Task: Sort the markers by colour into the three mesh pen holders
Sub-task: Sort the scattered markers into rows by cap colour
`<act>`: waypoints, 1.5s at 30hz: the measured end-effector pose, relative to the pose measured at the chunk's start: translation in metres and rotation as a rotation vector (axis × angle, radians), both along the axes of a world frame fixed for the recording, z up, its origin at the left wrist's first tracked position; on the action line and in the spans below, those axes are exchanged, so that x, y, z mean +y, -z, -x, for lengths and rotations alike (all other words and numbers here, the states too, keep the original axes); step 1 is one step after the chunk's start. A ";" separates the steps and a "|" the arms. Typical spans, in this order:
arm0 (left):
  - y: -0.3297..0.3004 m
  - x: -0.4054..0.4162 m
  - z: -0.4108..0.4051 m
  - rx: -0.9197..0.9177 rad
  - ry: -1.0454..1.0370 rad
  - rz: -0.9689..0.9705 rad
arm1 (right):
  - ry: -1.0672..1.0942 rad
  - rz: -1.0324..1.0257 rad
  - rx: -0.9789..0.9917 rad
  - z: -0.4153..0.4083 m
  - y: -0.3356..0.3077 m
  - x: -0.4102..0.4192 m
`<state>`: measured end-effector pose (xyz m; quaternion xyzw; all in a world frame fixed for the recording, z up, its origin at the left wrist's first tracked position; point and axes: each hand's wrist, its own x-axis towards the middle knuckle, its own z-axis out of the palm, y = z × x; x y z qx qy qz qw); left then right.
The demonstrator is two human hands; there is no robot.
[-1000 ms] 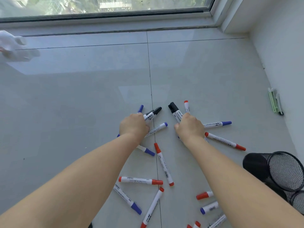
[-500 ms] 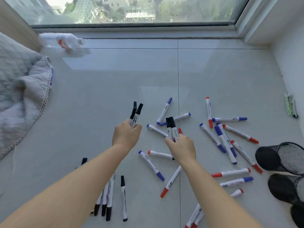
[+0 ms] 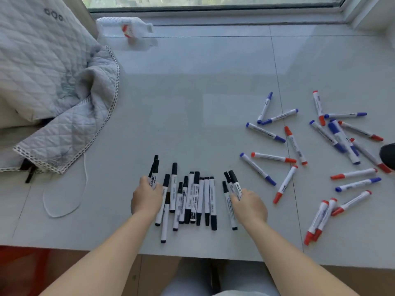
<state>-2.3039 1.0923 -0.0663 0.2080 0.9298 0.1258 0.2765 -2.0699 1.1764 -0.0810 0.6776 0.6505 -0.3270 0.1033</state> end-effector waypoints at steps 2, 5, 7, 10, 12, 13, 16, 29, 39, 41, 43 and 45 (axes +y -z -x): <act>0.009 -0.013 0.006 -0.035 0.003 0.018 | 0.074 -0.044 -0.022 0.003 0.004 -0.009; 0.021 -0.025 0.009 -0.072 -0.007 0.020 | 0.140 -0.068 -0.066 0.002 0.010 -0.021; 0.027 -0.032 0.008 -0.080 -0.027 0.028 | 0.128 -0.045 -0.078 0.001 0.015 -0.028; 0.032 -0.044 0.003 -0.090 -0.044 0.052 | 0.119 -0.023 -0.006 0.007 0.021 -0.038; 0.034 -0.047 -0.002 -0.079 -0.007 0.056 | 0.130 -0.050 0.062 0.014 0.021 -0.043; 0.035 -0.047 -0.004 -0.073 0.019 0.047 | 0.130 -0.079 0.085 0.017 0.021 -0.045; 0.035 -0.044 -0.008 -0.040 0.084 0.050 | 0.088 -0.168 0.103 0.027 0.020 -0.051; 0.032 -0.052 0.006 0.097 0.292 0.175 | -0.034 -0.217 0.032 0.048 0.023 -0.071; 0.013 -0.027 0.004 0.114 0.244 0.015 | -0.018 -0.196 0.089 0.032 0.013 -0.051; 0.006 -0.012 -0.005 0.128 0.306 -0.069 | -0.004 -0.190 0.078 0.017 0.011 -0.045; 0.000 0.004 -0.021 0.066 0.369 -0.147 | -0.006 -0.206 0.036 -0.002 0.008 -0.041; -0.005 0.023 -0.040 -0.037 0.413 -0.227 | 0.001 -0.239 -0.017 -0.025 0.005 -0.037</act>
